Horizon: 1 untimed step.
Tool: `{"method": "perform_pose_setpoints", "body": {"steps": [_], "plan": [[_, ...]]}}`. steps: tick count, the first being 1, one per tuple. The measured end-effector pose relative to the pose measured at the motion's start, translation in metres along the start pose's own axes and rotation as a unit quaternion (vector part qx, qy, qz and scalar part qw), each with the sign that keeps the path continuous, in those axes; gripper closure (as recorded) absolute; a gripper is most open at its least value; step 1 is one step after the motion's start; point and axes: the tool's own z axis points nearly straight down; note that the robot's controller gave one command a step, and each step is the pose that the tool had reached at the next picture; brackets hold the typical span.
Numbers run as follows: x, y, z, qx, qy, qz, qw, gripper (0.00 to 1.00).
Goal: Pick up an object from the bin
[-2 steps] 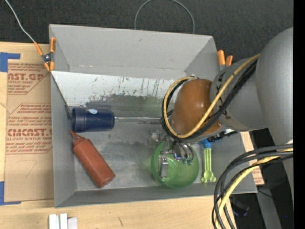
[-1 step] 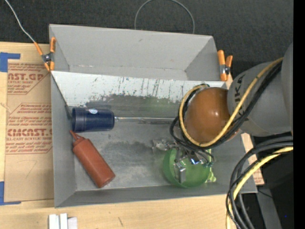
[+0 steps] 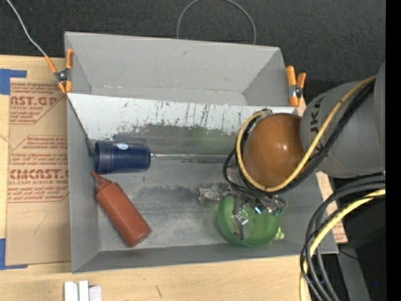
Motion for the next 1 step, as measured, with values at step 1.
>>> {"method": "perform_pose_setpoints", "body": {"steps": [1], "plan": [[-0.0079,-0.0547,0.0024,0.002,-0.0083,0.069,0.9976,0.00]]}}
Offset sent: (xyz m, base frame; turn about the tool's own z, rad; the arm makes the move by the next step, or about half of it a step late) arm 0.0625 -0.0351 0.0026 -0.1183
